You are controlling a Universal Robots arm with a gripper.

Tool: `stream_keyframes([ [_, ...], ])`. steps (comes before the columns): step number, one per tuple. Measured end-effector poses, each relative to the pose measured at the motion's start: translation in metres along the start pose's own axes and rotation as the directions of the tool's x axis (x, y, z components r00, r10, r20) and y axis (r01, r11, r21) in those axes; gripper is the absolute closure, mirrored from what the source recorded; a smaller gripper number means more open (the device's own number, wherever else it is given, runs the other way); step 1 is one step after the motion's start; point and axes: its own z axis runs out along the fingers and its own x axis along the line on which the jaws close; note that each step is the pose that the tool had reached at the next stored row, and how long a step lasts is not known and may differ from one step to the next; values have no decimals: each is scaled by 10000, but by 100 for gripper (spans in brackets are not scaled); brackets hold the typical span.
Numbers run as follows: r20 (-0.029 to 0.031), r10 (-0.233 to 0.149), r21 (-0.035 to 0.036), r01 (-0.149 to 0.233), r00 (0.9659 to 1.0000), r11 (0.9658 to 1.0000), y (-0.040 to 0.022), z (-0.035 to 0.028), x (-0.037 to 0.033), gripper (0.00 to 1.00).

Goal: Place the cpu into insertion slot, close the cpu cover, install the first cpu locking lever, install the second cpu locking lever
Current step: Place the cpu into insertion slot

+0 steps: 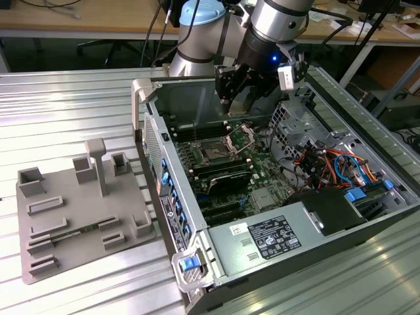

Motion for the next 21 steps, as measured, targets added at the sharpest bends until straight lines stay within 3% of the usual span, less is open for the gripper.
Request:
stream_keyframes([
  [21,1,0,-1,0,10000,10000,-3,34,-1,45],
])
